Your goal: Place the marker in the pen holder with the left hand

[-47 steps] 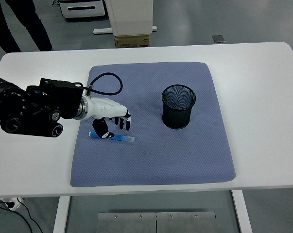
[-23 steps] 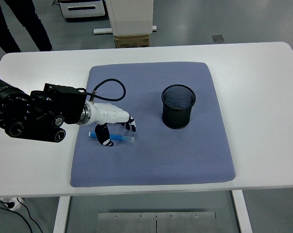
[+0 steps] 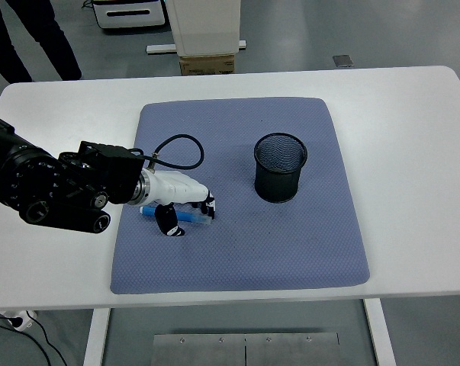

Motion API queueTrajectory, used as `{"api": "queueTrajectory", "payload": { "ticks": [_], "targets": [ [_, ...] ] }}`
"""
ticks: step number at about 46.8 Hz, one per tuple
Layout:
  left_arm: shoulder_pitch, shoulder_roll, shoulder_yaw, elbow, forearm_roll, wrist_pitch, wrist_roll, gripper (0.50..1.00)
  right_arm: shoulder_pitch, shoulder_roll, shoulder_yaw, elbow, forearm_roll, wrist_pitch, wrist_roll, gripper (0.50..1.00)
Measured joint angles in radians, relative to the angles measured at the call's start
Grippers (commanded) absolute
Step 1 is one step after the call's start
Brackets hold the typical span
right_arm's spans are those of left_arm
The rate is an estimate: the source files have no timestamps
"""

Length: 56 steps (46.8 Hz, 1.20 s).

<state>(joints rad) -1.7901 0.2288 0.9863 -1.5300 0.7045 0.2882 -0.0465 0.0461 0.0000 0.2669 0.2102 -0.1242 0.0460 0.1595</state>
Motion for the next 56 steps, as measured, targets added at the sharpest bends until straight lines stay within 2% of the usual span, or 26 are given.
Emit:
{"api": "queueTrajectory", "payload": {
  "ticks": [8, 17, 22, 23, 28, 36, 56],
  "targets": [
    [0.003, 0.000, 0.000, 0.005, 0.004, 0.002, 0.000, 0.689, 0.000, 0.000, 0.000, 0.000, -0.001, 0.000, 0.000, 1.000],
    [0.005, -0.002, 0.000, 0.016, 0.004, 0.002, 0.006, 0.622, 0.000, 0.000, 0.000, 0.000, 0.000, 0.000, 0.000, 1.000],
    [0.009, -0.003, 0.000, 0.027, 0.004, 0.001, 0.007, 0.607, 0.000, 0.000, 0.000, 0.000, 0.000, 0.000, 0.000, 1.000],
    [0.013, -0.007, 0.001, 0.029, 0.004, 0.001, 0.007, 0.584, 0.000, 0.000, 0.000, 0.000, 0.000, 0.000, 0.000, 1.000],
    [0.018, -0.012, 0.006, 0.036, 0.005, 0.000, 0.007, 0.564, 0.000, 0.000, 0.000, 0.000, 0.000, 0.000, 0.000, 1.000],
    [0.018, -0.013, 0.006, 0.040, 0.004, -0.001, 0.007, 0.552, 0.000, 0.000, 0.000, 0.000, 0.000, 0.000, 0.000, 1.000],
    [0.018, -0.012, 0.006, 0.051, 0.004, -0.012, 0.005, 0.563, 0.000, 0.000, 0.000, 0.000, 0.000, 0.000, 0.000, 1.000]
  ]
}}
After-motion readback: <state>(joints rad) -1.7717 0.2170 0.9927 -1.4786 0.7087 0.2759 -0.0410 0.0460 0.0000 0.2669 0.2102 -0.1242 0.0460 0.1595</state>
